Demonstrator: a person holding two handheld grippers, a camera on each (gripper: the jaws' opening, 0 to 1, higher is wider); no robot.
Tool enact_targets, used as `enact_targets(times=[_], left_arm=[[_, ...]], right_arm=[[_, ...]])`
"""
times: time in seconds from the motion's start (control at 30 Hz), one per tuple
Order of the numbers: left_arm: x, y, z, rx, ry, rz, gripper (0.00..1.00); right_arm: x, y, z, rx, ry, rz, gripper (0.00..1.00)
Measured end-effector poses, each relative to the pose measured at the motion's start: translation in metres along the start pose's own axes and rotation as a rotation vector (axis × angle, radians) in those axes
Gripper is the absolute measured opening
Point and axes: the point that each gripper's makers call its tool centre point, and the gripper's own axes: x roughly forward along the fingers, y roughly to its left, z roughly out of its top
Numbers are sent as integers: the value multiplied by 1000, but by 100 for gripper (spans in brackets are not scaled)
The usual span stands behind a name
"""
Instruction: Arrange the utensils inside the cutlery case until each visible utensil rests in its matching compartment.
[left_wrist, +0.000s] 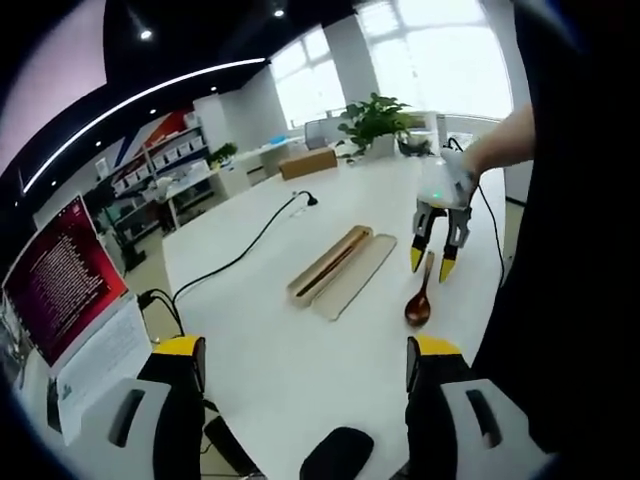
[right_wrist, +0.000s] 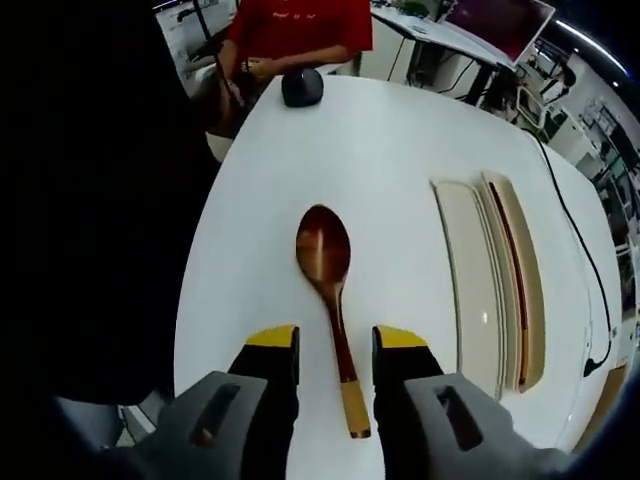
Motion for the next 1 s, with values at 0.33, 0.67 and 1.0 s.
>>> enact_targets(times=[0.33,0.67,1.0], left_arm=[[-10,1,2,-17,-12,35,85],[-22,-3,0,-45,-7,55,85],[-23,-11,-4,-54,2,52,84]], right_arm=[[7,3,-8,2,51,43,22],[14,-1,-10,3,110,40,21],[16,-10,-9,-18,161,55,12]])
